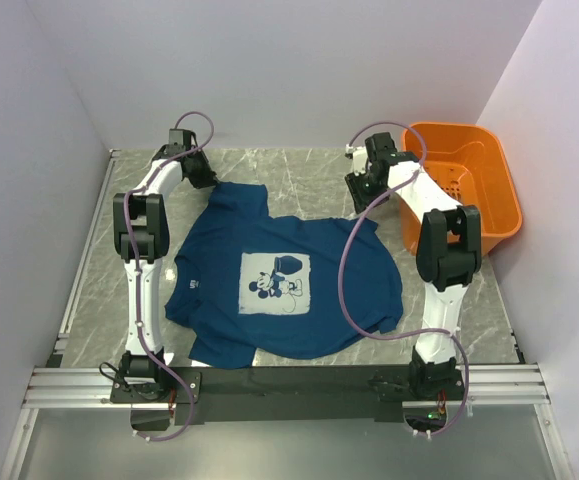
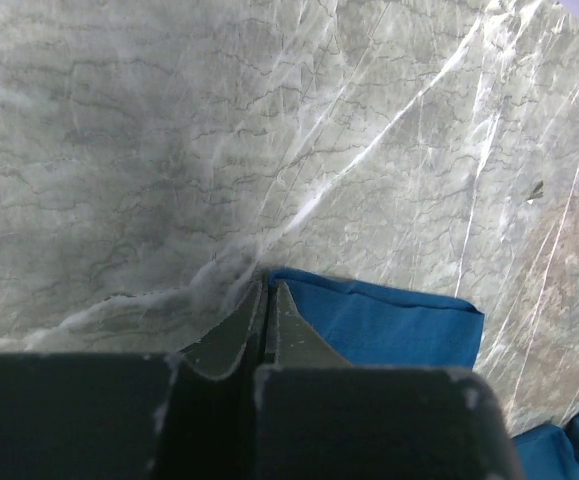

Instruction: Fold and stack the t-shirts

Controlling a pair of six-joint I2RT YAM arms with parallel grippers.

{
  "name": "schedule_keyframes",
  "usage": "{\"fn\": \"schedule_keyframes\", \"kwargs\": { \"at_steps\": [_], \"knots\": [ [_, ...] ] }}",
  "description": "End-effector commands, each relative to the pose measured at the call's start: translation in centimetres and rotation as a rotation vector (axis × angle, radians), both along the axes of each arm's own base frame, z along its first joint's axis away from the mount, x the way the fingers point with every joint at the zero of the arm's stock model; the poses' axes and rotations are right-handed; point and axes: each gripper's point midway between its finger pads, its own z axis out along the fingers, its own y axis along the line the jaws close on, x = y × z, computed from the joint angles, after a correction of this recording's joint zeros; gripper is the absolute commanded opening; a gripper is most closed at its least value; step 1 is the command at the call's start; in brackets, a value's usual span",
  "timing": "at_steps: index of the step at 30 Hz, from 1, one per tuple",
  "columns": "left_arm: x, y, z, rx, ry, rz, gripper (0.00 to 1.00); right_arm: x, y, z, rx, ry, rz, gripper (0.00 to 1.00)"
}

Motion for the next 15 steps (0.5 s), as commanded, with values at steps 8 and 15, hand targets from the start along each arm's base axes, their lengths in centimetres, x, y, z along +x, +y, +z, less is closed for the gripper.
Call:
{"fn": "schedule_keyframes", "kwargs": {
  "at_steps": [8,15],
  "knots": [
    [-0.2,1.8,4.2,0.02,-0.07,0.025,0.0,1.8,-2.4,-1.7,-0.136,-0.011,-0.039,0.45],
    [-0.8,2.3,4.3,0.02,-0.063,0.026,0.0,1.2,-3.2,-3.4,-0.178,0.031,-0.023,0.44]
  ]
}}
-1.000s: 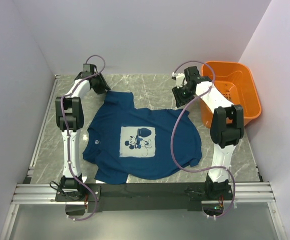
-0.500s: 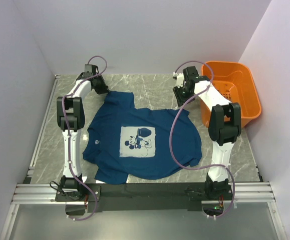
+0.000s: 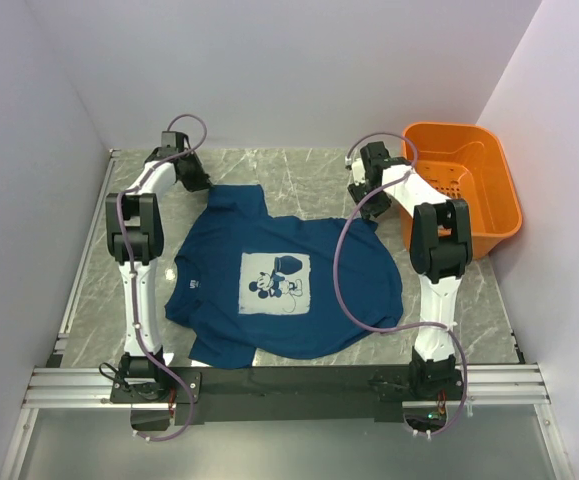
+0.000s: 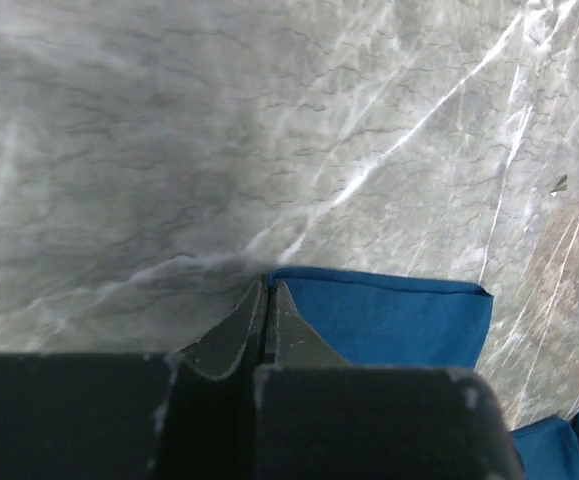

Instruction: Fold and stack the t-shirts

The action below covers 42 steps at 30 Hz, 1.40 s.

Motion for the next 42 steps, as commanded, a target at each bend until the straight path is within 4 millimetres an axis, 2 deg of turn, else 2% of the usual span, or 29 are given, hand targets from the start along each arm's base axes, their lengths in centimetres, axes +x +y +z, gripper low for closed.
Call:
{"fn": "schedule_keyframes", "kwargs": {
  "at_steps": [1,7,13,14,16,17,18,20,24,27,28,33,36,37,40,42],
  "knots": [
    [0.4,0.5,4.0,0.016,-0.08,-0.003,0.0,0.8,-0.6,0.6,-0.022,-0.022,0.01,0.44],
    [0.3,0.6,4.7,0.015,-0.091,-0.005,0.0,0.2,0.0,-0.9,0.003,0.042,0.032,0.38],
    [-0.2,0.8,5.8,0.021,-0.109,0.0,0.0,0.1,0.7,-1.4,0.029,0.073,0.044,0.32],
    [-0.2,2.2,6.0,0.024,-0.113,0.025,0.0,0.2,0.8,-1.3,0.033,0.074,0.045,0.28],
    [-0.4,3.0,6.4,0.025,-0.12,0.039,0.0,0.4,0.8,-1.3,0.033,0.069,0.05,0.21],
    [-0.5,3.2,6.6,0.026,-0.124,0.043,0.0,0.9,0.8,-0.9,0.033,0.052,0.051,0.13],
    [-0.8,3.9,6.4,0.03,-0.118,0.055,0.0,1.3,0.8,-0.5,0.031,0.034,0.056,0.1],
    [-1.0,4.7,7.3,0.039,-0.131,0.072,0.0,2.7,0.9,0.8,0.035,-0.021,0.057,0.03],
    [-1.5,7.4,8.3,0.052,-0.147,0.124,0.0,5.2,1.6,4.5,0.064,-0.143,0.103,0.0],
    [-1.7,8.5,9.3,0.053,-0.164,0.143,0.0,6.5,2.1,6.0,0.079,-0.201,0.158,0.0],
    [-1.8,8.9,9.6,0.055,-0.17,0.148,0.0,6.8,2.3,6.5,0.078,-0.213,0.181,0.01],
    [-2.2,9.4,9.9,0.058,-0.168,0.15,0.0,7.3,2.3,6.2,0.061,-0.208,0.239,0.12],
    [-2.3,9.9,9.9,0.061,-0.168,0.161,0.0,7.5,1.6,6.8,0.06,-0.242,0.203,0.28],
    [-2.3,9.9,9.9,0.061,-0.169,0.16,0.0,7.8,1.4,6.9,0.056,-0.26,0.189,0.39],
    [-2.3,9.9,9.7,0.053,-0.165,0.157,0.0,8.2,1.2,7.5,0.091,-0.271,0.141,0.46],
    [-2.3,9.8,9.6,0.044,-0.162,0.153,0.0,8.3,1.2,6.8,0.1,-0.25,0.129,0.47]
  ]
}}
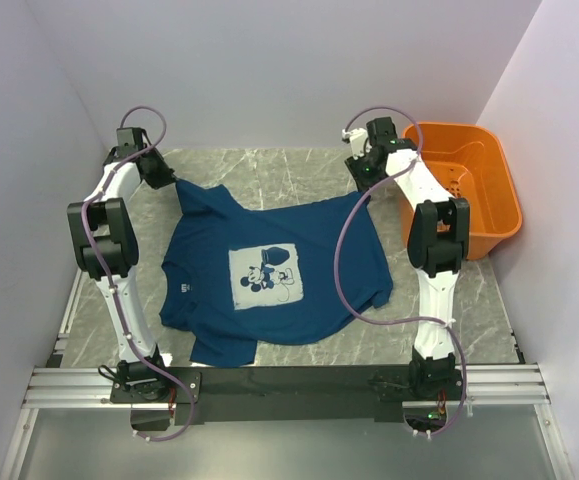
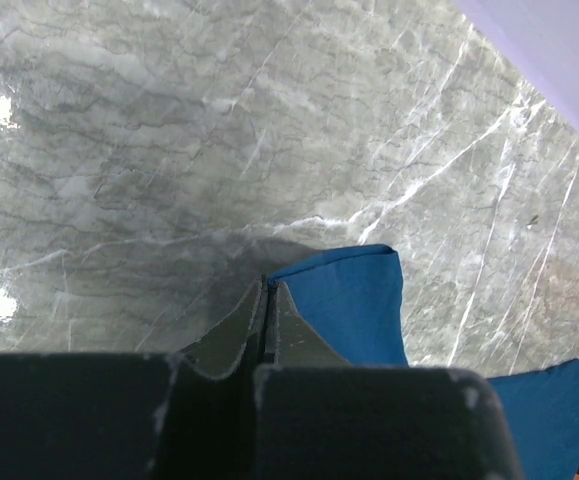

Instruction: Fold and stack the t-shirts

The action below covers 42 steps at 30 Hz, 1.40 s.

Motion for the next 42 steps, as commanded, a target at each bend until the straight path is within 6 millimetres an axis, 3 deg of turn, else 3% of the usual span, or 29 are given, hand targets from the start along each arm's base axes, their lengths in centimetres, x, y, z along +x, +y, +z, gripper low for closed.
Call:
{"fn": "schedule_keyframes", "kwargs": {
  "at_steps": [1,8,27,32,37,40,42],
  "knots": [
    [0.6,0.3,3.5,0.018,-0.091,-0.015,0.0,1.6,-0.3,1.8,0.045,-0.049,-0.057,0.47],
    [0.4,0.1,3.4,0.014,-0.084,-0.019,0.0,2.6,-1.7,-2.1,-0.045,0.002,-0.105,0.46],
    [-0.1,-0.2,2.5,-0.008,-0.059,-0.021,0.0,3.7,-2.5,-5.8,-0.123,0.038,-0.051,0.42],
    [-0.2,-0.3,2.7,-0.011,-0.06,-0.02,0.0,3.1,-2.5,-6.7,-0.118,0.074,-0.036,0.38],
    [0.0,-0.5,3.2,-0.022,-0.074,-0.031,0.0,2.6,-1.7,-6.6,-0.056,0.093,-0.018,0.18],
    [0.4,-1.0,4.3,-0.043,-0.104,-0.053,0.0,3.1,-1.8,-5.1,-0.028,0.049,-0.021,0.03],
    [0.6,-1.4,5.2,-0.053,-0.126,-0.065,0.0,3.8,-2.1,-2.6,-0.013,-0.019,-0.022,0.0]
  ]
}}
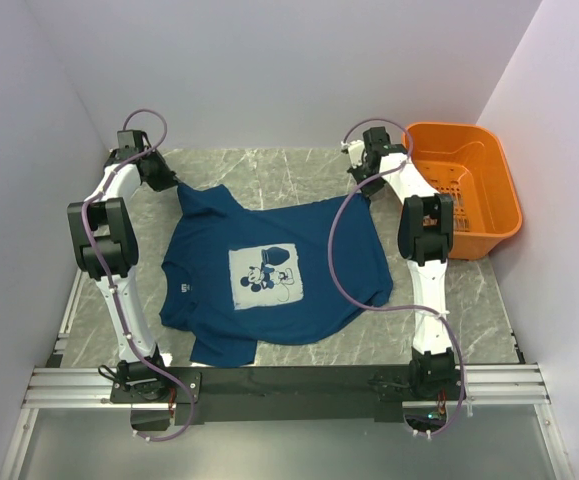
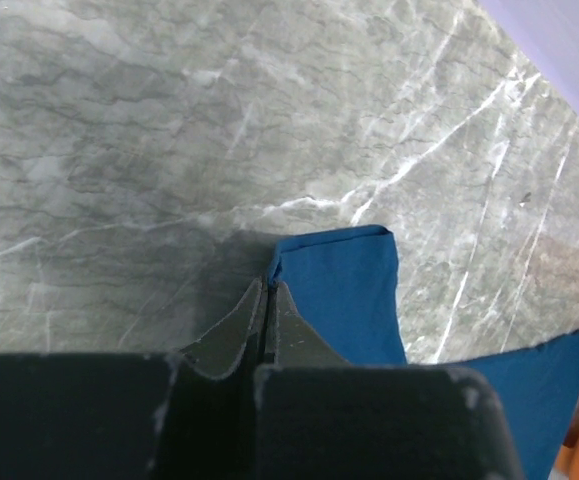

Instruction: Fold and stack the t-shirts

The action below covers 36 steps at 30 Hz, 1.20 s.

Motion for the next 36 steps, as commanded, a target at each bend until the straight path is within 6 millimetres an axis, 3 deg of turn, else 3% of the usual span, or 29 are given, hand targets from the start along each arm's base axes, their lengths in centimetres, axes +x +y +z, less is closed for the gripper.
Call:
{"fn": "schedule_keyframes", "kwargs": {
  "at_steps": [1,3,7,13,14,17,23,29,36],
  "knots": [
    [1.6,-0.4,6.8,-0.013,-0.168,-0.032,0.0,1.6,-0.2,5.1,0.052,-0.131,0.007,0.0],
    [2.0,-0.4,8.3,-0.01,-0.206,-0.034,0.0,2.4,-0.2,9.8,0.085,-0.24,0.01,0.0],
    [2.5,-0.4,10.2,-0.001,-0.26,-0.04,0.01,2.8,-0.1,14.7,0.134,-0.335,0.013,0.0],
    [2.5,-0.7,13.3,0.026,-0.358,-0.081,0.01,1.4,1.6,18.6,0.222,-0.382,0.083,0.0],
    [2.4,-0.7,14.8,0.038,-0.403,-0.09,0.0,1.1,1.7,18.8,0.228,-0.38,0.093,0.0],
    [1.8,-1.1,16.7,0.066,-0.471,-0.133,0.0,0.0,1.9,19.2,0.243,-0.373,0.144,0.0],
    [1.1,-1.4,19.6,0.136,-0.571,-0.203,0.0,-1.0,1.5,18.8,0.259,-0.343,0.167,0.0],
    [0.5,-2.2,20.1,0.137,-0.608,-0.256,0.01,-1.7,1.6,18.2,0.271,-0.322,0.187,0.0],
    [-0.2,-2.2,18.9,0.145,-0.583,-0.266,0.01,-1.3,1.4,18.0,0.25,-0.339,0.219,0.0]
  ]
}}
